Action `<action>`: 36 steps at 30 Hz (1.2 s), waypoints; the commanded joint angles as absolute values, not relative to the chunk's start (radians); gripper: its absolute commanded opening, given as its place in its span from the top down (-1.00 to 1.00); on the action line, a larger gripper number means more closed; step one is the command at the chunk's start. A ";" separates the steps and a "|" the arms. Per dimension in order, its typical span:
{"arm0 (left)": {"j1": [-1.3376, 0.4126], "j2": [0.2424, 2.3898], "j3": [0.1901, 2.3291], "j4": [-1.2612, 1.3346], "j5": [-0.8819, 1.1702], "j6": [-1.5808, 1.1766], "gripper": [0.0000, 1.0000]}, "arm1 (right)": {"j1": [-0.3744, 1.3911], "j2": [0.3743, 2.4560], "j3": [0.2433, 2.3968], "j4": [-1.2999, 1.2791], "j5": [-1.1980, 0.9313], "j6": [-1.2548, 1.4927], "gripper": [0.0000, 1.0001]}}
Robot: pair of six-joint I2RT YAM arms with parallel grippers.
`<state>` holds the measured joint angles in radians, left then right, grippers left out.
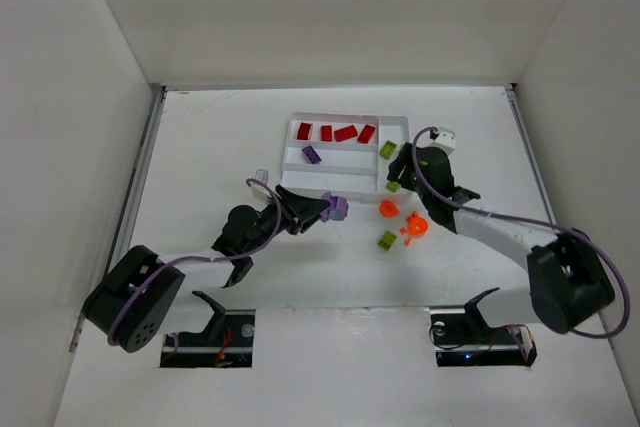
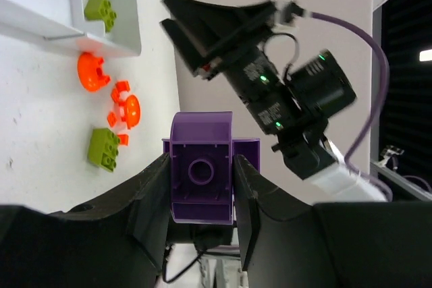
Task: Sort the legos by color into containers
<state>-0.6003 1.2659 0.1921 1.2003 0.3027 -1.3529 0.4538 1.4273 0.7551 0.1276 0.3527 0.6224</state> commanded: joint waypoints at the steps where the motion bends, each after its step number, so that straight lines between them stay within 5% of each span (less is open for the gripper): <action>1: -0.588 1.253 0.239 1.129 0.393 -1.451 0.73 | 0.522 1.246 0.683 0.216 0.356 0.503 -0.36; 6: -0.555 1.239 0.253 1.019 0.466 -1.489 0.73 | 0.740 0.941 0.526 0.268 0.184 0.354 -0.37; 10: -0.525 1.256 0.268 0.994 0.555 -1.519 0.73 | 0.925 0.829 0.506 0.279 0.097 0.304 -0.62; 14: -0.512 1.256 0.275 1.008 0.610 -1.563 0.73 | 0.970 0.818 0.509 0.244 0.026 0.288 -0.79; 21: -0.544 1.250 0.284 1.006 0.646 -1.578 0.73 | 0.982 0.906 0.564 0.186 -0.038 0.258 -0.81; 27: -0.565 1.250 0.287 1.008 0.647 -1.577 0.73 | 0.989 0.979 0.595 0.196 -0.043 0.253 -0.50; 36: -0.570 1.255 0.295 1.012 0.647 -1.575 0.73 | 1.009 1.052 0.615 0.218 -0.025 0.255 0.24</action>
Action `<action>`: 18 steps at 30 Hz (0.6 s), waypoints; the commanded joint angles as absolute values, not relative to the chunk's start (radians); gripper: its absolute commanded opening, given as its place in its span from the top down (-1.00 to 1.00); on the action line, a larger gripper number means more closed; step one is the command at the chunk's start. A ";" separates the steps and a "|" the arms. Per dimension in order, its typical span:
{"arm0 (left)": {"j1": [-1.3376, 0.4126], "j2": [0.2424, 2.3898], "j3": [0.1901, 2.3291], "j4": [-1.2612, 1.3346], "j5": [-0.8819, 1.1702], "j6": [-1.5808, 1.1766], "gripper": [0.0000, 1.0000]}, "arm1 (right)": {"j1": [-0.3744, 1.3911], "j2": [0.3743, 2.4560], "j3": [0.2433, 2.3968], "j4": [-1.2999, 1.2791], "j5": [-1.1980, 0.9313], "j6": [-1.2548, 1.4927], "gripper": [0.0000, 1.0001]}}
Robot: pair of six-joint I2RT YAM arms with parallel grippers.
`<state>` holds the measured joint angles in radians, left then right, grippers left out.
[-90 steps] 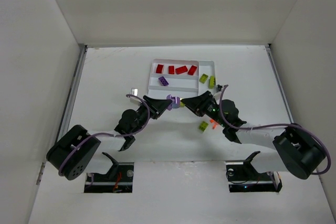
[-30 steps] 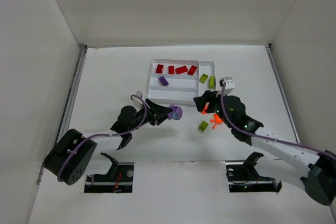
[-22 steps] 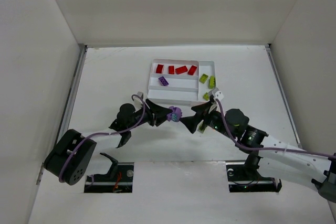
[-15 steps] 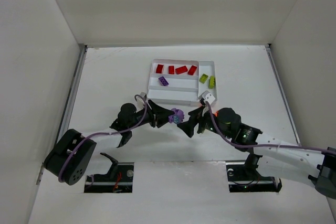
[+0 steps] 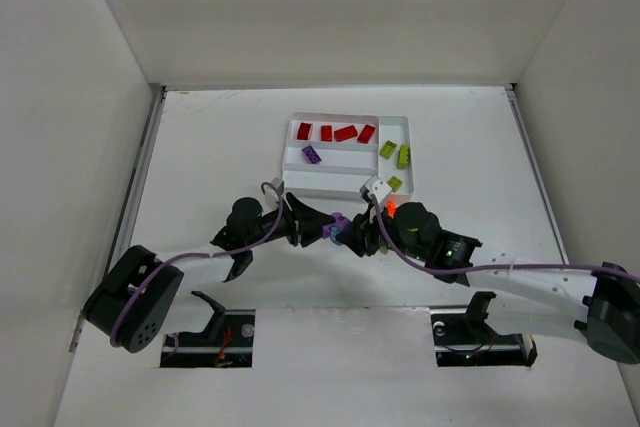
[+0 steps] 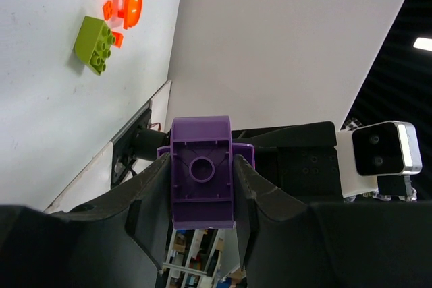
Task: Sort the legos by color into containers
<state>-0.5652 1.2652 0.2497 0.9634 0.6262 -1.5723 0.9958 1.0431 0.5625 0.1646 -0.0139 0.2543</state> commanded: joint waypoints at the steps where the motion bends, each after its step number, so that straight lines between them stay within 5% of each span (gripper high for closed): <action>1: -0.562 1.259 0.293 1.012 0.650 -1.575 0.73 | 1.009 1.051 0.614 0.219 -0.015 0.259 0.31; 6: -0.553 1.266 0.290 1.017 0.646 -1.566 0.73 | 0.996 1.010 0.588 0.250 0.034 0.282 0.48; 18: -0.292 1.215 0.267 1.003 0.655 -1.491 0.77 | 0.888 0.833 0.515 0.259 0.107 0.336 0.49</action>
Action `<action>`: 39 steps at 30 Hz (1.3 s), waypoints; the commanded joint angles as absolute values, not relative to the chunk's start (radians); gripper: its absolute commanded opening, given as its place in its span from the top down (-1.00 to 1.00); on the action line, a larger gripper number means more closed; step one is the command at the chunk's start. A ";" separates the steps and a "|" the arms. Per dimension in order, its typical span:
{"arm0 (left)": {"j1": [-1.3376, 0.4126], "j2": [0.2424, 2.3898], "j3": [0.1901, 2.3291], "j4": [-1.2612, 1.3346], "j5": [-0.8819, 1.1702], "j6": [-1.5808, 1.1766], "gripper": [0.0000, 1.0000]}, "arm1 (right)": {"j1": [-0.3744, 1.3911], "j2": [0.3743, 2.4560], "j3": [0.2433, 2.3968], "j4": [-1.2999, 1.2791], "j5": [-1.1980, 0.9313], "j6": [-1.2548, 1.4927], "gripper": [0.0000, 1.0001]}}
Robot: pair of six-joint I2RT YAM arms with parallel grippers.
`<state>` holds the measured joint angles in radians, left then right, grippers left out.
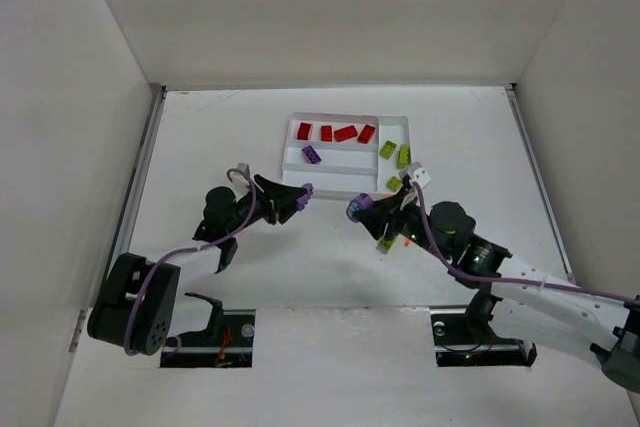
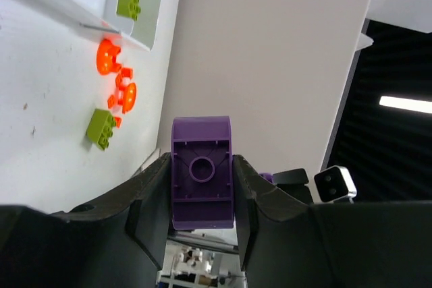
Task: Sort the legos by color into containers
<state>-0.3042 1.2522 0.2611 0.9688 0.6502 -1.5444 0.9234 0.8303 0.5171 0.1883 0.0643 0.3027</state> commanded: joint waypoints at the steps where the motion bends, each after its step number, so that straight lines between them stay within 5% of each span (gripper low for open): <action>1: -0.301 1.216 0.271 1.002 0.637 -1.476 0.77 | 0.871 0.854 0.525 0.268 0.121 0.348 0.48; 18: -0.344 1.128 0.163 0.979 0.499 -1.293 0.73 | 0.665 1.774 1.152 0.304 0.350 0.621 0.39; 39: -0.341 1.164 0.150 0.968 0.494 -1.227 0.72 | 0.673 1.990 1.333 0.156 0.396 0.810 0.20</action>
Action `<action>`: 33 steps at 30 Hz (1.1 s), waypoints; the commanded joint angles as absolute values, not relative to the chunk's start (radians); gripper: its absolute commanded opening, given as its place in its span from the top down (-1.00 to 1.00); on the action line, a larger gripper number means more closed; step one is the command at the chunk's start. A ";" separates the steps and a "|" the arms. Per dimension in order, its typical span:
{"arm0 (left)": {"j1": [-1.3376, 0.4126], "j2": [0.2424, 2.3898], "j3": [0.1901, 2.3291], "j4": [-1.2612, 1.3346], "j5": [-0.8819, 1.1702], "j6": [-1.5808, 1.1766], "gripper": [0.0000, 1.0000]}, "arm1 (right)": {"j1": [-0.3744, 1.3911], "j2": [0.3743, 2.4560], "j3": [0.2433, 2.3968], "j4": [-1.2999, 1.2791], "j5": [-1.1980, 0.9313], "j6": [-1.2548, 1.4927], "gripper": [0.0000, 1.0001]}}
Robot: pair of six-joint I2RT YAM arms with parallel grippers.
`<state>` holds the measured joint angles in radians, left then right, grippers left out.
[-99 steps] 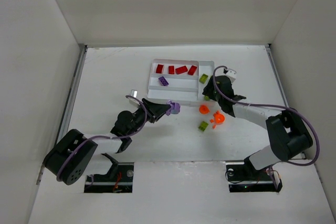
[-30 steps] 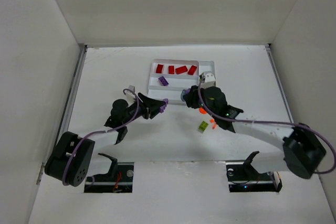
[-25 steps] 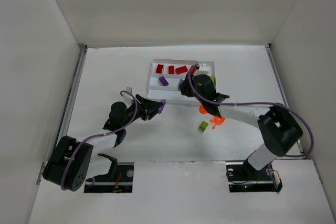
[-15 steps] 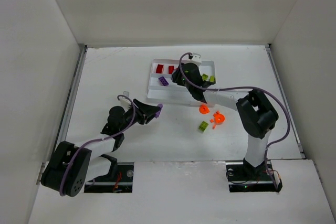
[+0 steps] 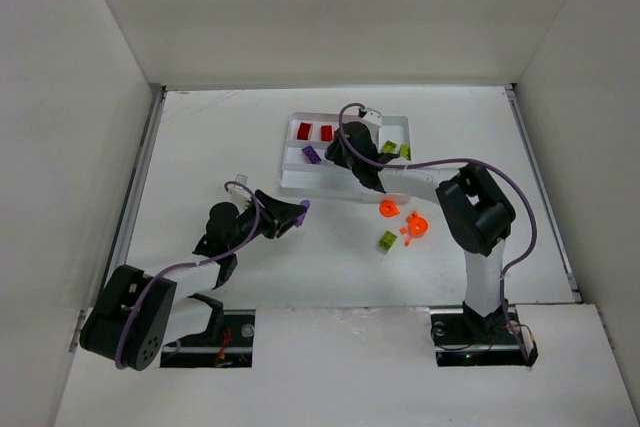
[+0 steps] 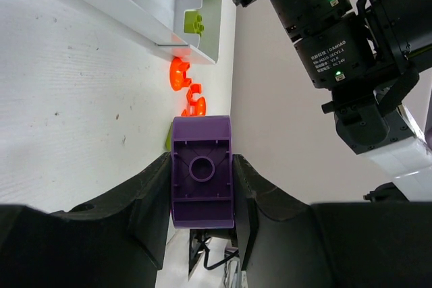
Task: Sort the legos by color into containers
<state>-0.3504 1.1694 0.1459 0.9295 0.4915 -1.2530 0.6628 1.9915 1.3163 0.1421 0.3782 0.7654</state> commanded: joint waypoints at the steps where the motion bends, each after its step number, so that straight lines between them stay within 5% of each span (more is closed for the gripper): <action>1: -0.340 1.164 0.155 0.968 0.495 -1.229 0.72 | 0.674 1.985 1.328 0.160 0.396 0.818 0.12; 5: -0.346 1.157 0.169 0.956 0.477 -1.227 0.72 | 0.676 1.936 1.286 0.179 0.394 0.822 -0.18; 14: -0.375 1.158 0.277 0.827 0.411 -1.172 0.72 | 0.665 1.732 1.079 0.247 0.419 0.804 -0.22; 17: -0.421 1.173 0.359 0.744 0.348 -1.115 0.72 | 0.660 1.604 0.945 0.319 0.446 0.756 -0.07; 22: -0.517 1.268 0.538 0.579 0.236 -0.977 0.73 | 0.648 1.409 0.767 0.333 0.500 0.678 0.48; 33: -0.562 1.659 0.990 0.339 0.219 -0.812 0.73 | 0.636 1.164 0.538 0.357 0.537 0.657 0.37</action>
<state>-0.5636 1.5974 0.8680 0.4229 0.1852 -0.8883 0.6350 1.1934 0.5552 0.2970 0.5163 0.6724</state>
